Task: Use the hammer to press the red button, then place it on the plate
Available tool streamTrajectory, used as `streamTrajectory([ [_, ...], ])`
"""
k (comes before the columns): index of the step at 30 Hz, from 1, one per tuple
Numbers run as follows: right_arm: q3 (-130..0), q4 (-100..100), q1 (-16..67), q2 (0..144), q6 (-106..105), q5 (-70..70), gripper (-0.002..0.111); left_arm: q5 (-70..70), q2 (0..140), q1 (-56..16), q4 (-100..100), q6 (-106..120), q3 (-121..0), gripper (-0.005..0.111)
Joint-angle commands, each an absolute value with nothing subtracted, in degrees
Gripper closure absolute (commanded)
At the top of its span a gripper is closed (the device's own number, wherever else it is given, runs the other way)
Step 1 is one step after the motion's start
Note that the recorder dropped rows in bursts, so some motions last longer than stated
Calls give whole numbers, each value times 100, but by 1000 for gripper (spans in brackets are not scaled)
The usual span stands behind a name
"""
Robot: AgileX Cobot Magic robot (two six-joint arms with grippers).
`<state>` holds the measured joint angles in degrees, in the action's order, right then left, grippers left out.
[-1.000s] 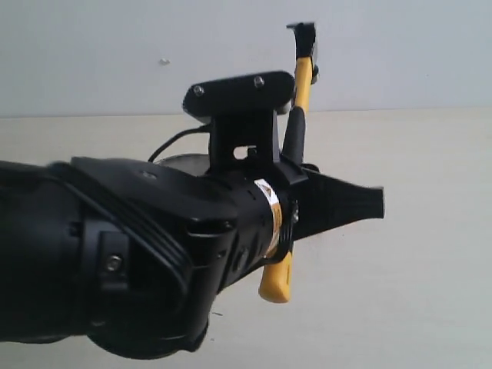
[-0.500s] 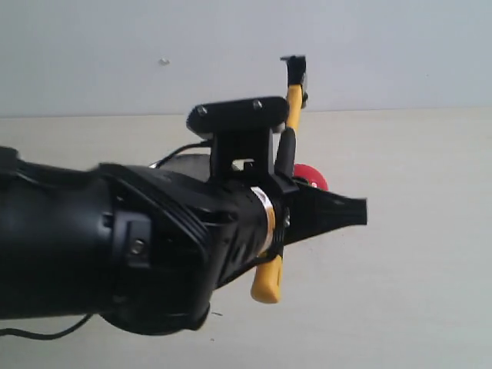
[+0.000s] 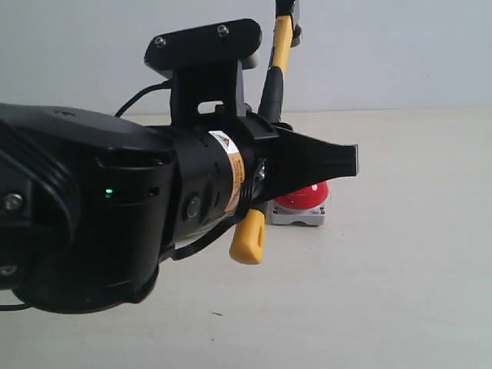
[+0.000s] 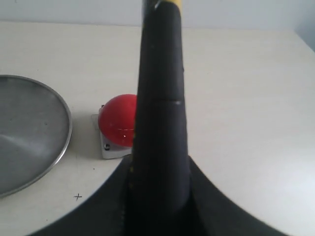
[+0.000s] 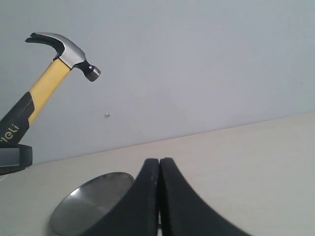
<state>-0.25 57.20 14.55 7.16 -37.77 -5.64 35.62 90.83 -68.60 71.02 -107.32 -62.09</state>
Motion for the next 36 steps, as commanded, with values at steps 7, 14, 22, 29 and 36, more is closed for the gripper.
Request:
streamTrajectory([
  [7, 0, 5697, 1466, 696, -3784, -557, 108, 2459, 10816, -6654, 7413, -11367, -6270, 107],
  [14, 0, 5708, 1466, 696, -3784, -557, 108, 1168, 11418, -6129, 7241, -11581, -6285, 107],
  [22, 0, 5708, 1466, 696, -3784, -557, 108, 1279, 9658, -6094, 7674, -11500, -6285, 107],
  [29, 0, 5708, 1466, 696, -3784, -575, 108, 938, 8599, -5863, 7674, -11438, -6137, 107],
  [36, 0, 5708, 1466, 696, -3784, -575, 108, -961, 8461, -4684, 7347, -11628, -5245, 107],
])
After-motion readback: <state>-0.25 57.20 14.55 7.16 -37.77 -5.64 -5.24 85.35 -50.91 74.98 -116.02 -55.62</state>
